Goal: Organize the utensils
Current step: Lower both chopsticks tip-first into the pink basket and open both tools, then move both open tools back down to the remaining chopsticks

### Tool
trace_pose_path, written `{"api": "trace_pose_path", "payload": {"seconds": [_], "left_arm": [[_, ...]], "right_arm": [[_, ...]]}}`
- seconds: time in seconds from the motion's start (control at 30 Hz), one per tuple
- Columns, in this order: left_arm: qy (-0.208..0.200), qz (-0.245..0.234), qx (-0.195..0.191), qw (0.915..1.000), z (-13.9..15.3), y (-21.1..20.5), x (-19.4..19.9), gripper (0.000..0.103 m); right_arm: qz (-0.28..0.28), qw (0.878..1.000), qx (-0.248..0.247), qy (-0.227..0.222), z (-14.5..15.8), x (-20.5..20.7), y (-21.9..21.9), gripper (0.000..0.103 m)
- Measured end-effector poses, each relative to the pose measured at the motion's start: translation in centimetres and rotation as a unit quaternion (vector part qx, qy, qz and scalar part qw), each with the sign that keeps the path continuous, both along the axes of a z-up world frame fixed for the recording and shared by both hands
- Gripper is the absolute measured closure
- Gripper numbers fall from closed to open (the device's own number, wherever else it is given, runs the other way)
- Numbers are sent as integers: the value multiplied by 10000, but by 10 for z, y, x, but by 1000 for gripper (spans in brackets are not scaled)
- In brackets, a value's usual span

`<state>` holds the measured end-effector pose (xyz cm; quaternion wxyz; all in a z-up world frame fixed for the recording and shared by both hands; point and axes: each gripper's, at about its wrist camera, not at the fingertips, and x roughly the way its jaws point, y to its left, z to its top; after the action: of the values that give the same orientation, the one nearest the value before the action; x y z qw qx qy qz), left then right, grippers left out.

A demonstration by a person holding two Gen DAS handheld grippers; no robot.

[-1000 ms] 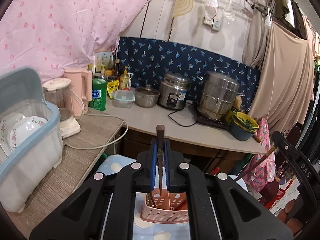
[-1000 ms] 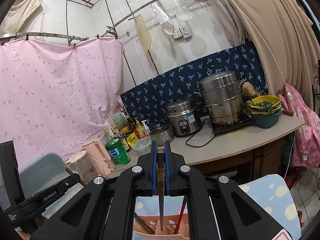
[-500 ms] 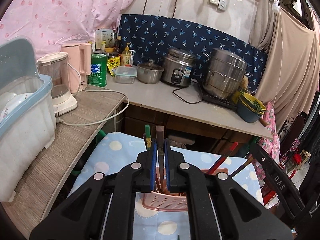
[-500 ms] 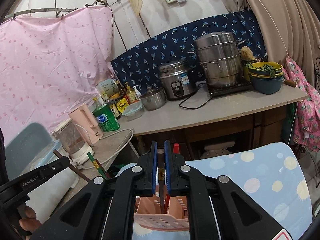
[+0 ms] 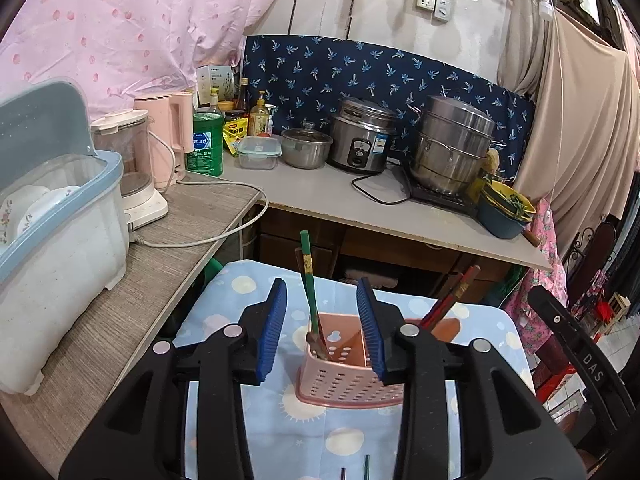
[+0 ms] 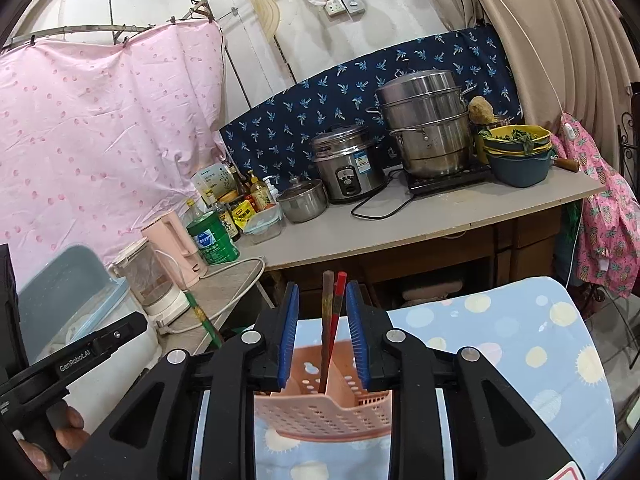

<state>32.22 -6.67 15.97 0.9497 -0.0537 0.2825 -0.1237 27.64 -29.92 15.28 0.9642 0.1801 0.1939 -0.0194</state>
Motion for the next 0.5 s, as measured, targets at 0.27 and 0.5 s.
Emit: {"api": "trace_pose_path", "payload": {"seconds": [0.27,0.5], "left_arm": [[32,8,209,9998,-6,0,-31,63],[94,-20,427,9990,-18,1,-65,61]], "right_arm": [[101,9997,-228,41,-2,-36,14,75],[196,9990,-360,168,-15,-75,27,74]]}}
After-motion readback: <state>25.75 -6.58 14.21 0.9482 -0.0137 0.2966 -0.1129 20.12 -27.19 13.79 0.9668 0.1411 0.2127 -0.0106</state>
